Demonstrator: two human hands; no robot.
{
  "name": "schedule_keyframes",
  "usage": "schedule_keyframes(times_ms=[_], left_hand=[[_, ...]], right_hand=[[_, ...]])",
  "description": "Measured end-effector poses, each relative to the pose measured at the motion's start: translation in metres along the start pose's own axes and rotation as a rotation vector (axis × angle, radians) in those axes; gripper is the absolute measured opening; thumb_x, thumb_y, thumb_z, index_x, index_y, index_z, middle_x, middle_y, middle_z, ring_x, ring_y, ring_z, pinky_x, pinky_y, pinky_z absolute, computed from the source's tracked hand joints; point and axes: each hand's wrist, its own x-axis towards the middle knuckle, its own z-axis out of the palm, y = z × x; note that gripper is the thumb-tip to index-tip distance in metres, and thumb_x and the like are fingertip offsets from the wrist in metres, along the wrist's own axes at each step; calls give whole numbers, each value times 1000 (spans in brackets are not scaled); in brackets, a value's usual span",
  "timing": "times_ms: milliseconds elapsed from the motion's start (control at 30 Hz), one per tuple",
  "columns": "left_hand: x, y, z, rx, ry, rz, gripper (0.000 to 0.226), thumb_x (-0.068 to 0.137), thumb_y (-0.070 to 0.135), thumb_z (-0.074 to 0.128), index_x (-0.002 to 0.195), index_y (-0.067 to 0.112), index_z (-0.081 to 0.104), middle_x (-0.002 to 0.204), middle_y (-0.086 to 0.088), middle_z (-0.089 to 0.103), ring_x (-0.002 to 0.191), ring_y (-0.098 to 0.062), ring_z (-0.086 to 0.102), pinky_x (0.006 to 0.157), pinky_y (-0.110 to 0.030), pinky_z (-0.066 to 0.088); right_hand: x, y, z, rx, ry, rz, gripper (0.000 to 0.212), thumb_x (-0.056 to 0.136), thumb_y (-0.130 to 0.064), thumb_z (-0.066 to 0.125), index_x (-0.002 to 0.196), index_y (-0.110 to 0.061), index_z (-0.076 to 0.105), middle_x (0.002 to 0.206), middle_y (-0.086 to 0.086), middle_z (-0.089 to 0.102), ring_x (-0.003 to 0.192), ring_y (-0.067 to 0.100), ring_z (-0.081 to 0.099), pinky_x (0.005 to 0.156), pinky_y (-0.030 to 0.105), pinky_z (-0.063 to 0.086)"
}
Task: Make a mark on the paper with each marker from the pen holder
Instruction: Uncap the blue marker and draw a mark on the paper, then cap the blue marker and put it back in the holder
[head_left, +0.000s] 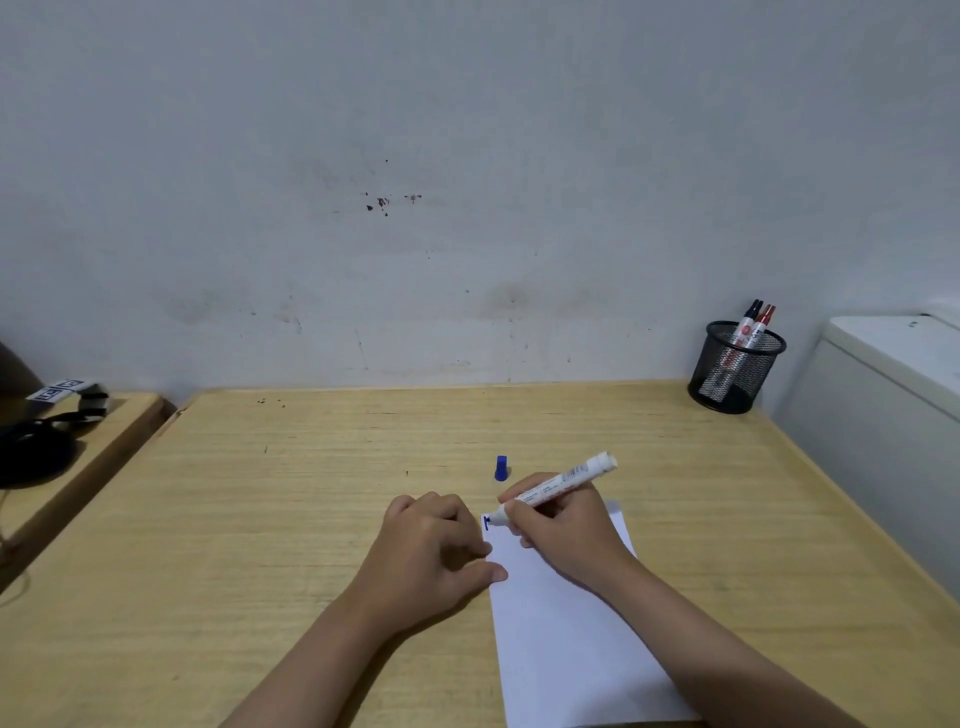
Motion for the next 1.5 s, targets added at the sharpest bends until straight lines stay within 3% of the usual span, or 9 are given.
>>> schedule_keyframes(times_ms=[100, 267, 367, 500, 633, 767, 933, 1200, 1500], left_hand=[[0, 0, 1, -1, -15, 0, 33, 65, 60, 67, 77, 30, 71, 77, 19, 59, 81, 3, 56, 83, -21, 31], [15, 4, -4, -205, 35, -92, 16, 73, 35, 69, 66, 25, 60, 80, 8, 59, 78, -12, 61, 70, -32, 50], [37, 6, -4, -158, 144, -96, 7, 82, 20, 61, 84, 26, 59, 92, 11, 58, 86, -6, 57, 72, -19, 45], [66, 5, 2, -55, -25, -34, 40, 83, 6, 55, 117, 27, 57, 115, 11, 54, 103, -4, 51, 86, -19, 46], [82, 5, 6, -57, -107, -119, 26, 81, 0, 57, 96, 16, 71, 91, 3, 61, 86, -15, 62, 77, -33, 54], [77, 20, -6, -589, 72, -355, 6, 80, 8, 69, 83, 13, 72, 79, -4, 69, 68, -8, 64, 64, -16, 52], [63, 50, -30, -1085, 91, -348, 14, 76, 13, 68, 88, 7, 71, 73, -3, 71, 72, -14, 65, 76, -27, 55], [49, 88, -47, -1038, 41, -256, 11, 79, 3, 65, 86, 9, 72, 75, -3, 74, 74, -18, 67, 80, -30, 56], [35, 115, -67, -999, 201, -88, 13, 67, 8, 71, 78, 2, 74, 70, -7, 74, 63, -18, 65, 62, -21, 53]], right_hand=[[4, -1, -3, 230, 73, 23, 14, 80, -1, 63, 75, -10, 72, 62, 6, 66, 58, 16, 60, 55, 28, 49], [6, -8, -9, 445, 187, 96, 13, 84, -1, 61, 80, -5, 72, 61, 10, 62, 52, 15, 54, 58, 33, 48], [8, -10, -13, 572, 228, 139, 11, 86, -1, 59, 85, -1, 70, 61, 10, 62, 53, 14, 53, 58, 31, 50], [7, -12, -16, 668, 224, 154, 12, 87, -3, 57, 88, 0, 69, 61, 9, 62, 54, 14, 54, 59, 30, 52], [5, -20, -20, 742, 216, 139, 13, 87, -5, 58, 89, 0, 70, 62, 8, 62, 57, 14, 54, 61, 30, 52], [-4, -37, -33, 628, 213, -29, 12, 87, -3, 59, 90, -1, 70, 65, 9, 65, 56, 13, 56, 60, 27, 54], [-25, -56, -40, 362, 191, -222, 16, 72, -20, 67, 85, -14, 75, 71, 12, 72, 61, 19, 63, 66, 30, 56], [-47, -77, -42, 209, 130, -340, 11, 78, -11, 69, 82, -19, 74, 76, 8, 73, 66, 21, 65, 63, 29, 56], [-64, -93, -42, 263, 77, -455, 14, 75, -10, 67, 85, -13, 75, 82, 14, 71, 68, 22, 67, 62, 27, 56]])
